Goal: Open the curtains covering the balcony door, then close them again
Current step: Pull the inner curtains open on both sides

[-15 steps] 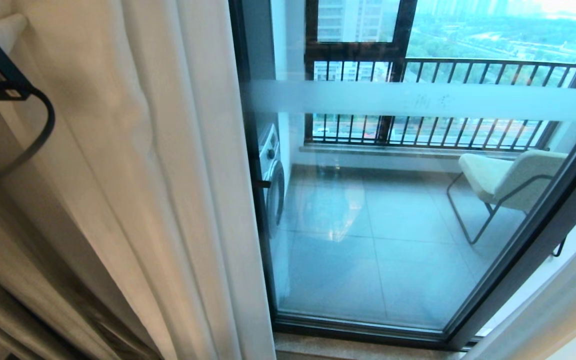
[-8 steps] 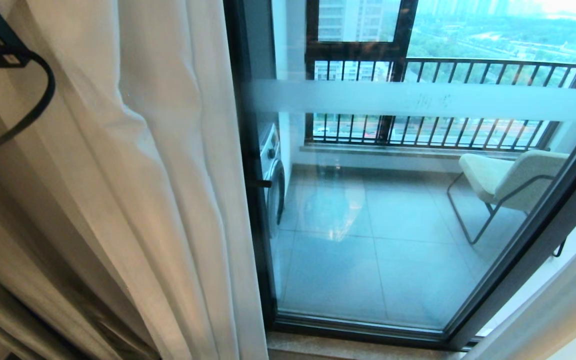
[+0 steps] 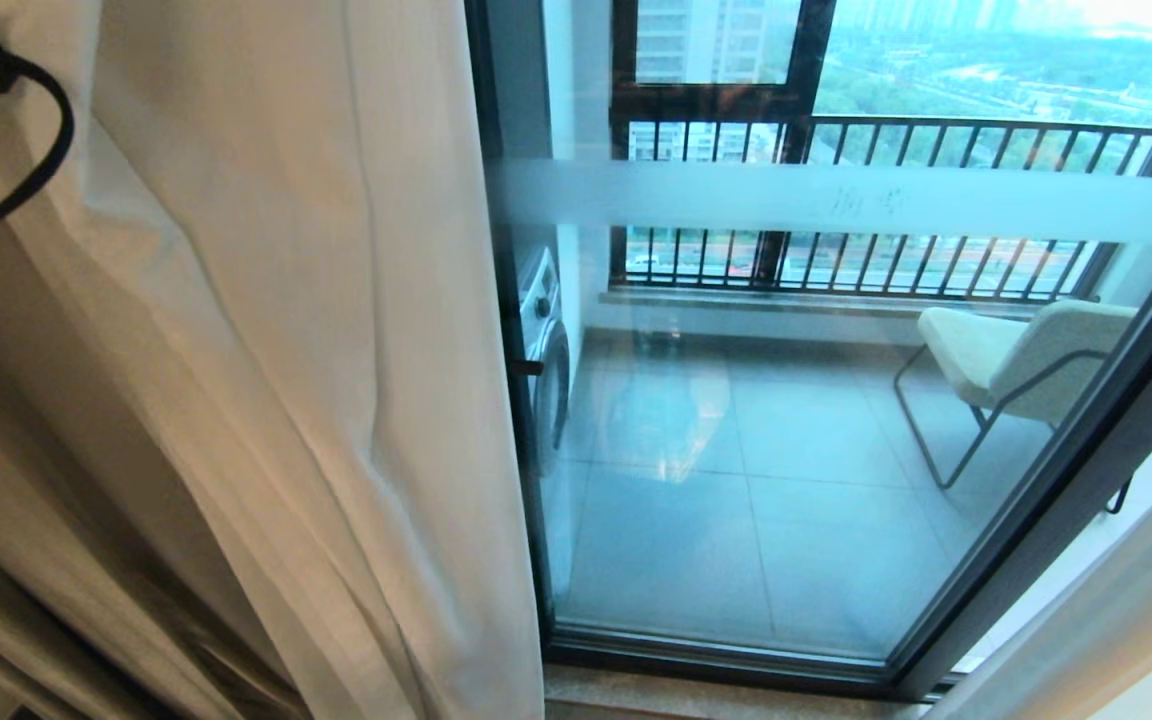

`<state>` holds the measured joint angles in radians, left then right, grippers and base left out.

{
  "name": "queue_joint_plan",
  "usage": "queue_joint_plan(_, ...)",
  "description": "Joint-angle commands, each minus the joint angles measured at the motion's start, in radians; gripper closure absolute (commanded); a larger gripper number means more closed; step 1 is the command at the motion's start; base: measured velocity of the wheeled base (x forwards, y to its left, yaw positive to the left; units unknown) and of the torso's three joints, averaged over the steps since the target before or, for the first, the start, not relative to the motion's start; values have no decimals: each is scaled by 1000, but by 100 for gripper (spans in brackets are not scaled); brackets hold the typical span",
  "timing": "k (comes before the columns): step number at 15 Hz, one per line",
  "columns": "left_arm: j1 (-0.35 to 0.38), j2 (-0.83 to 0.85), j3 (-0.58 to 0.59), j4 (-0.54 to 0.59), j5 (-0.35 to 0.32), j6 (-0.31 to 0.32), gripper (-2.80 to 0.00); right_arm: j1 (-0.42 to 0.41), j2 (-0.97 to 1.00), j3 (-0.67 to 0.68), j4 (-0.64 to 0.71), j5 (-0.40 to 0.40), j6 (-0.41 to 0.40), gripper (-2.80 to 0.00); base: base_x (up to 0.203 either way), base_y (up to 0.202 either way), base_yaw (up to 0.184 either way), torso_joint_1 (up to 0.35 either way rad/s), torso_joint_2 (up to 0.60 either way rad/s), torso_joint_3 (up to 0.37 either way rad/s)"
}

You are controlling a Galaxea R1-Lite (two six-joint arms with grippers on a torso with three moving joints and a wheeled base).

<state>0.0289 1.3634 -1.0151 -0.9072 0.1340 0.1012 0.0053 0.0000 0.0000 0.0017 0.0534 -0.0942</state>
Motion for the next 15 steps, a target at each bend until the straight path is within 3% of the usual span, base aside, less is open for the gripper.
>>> queue_joint_plan(1,90,6,-2,-6,0,-11,0,1,0,0,0,1,-1,0,0,0,0,0,0,0)
queue_joint_plan(5,235,14,-13,-7,-1,-41,0,1,0,0,0,1,-1,0,0,0,0,0,0,0)
queue_joint_plan(13,508,116,-154,-9,-3,-63,0,1,0,0,0,1,-1,0,0,0,0,0,0,0)
queue_joint_plan(15,561,141,-202,-3,-4,-99,0,1,0,0,0,1,-1,0,0,0,0,0,0,0)
